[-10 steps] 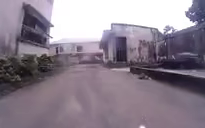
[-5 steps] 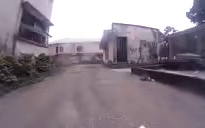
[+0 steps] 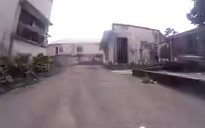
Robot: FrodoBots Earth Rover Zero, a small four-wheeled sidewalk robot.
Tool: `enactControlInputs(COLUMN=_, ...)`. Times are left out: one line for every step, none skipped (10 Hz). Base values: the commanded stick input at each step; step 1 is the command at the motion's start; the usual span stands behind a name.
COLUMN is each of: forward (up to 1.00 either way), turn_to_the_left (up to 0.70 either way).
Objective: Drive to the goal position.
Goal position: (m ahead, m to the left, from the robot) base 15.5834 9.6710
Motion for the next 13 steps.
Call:
enactControlInputs(forward=0.30, turn_to_the_left=0.00)
enactControlInputs(forward=0.30, turn_to_the_left=0.00)
enactControlInputs(forward=0.30, turn_to_the_left=0.00)
enactControlInputs(forward=0.30, turn_to_the_left=0.00)
enactControlInputs(forward=0.30, turn_to_the_left=0.00)
enactControlInputs(forward=0.30, turn_to_the_left=0.00)
enactControlInputs(forward=0.30, turn_to_the_left=0.27)
enactControlInputs(forward=0.30, turn_to_the_left=0.56)
enactControlInputs(forward=0.30, turn_to_the_left=0.03)
enactControlInputs(forward=0.30, turn_to_the_left=0.00)
enactControlInputs(forward=0.30, turn_to_the_left=0.00)
enactControlInputs(forward=0.30, turn_to_the_left=0.00)
enactControlInputs(forward=0.30, turn_to_the_left=0.00)
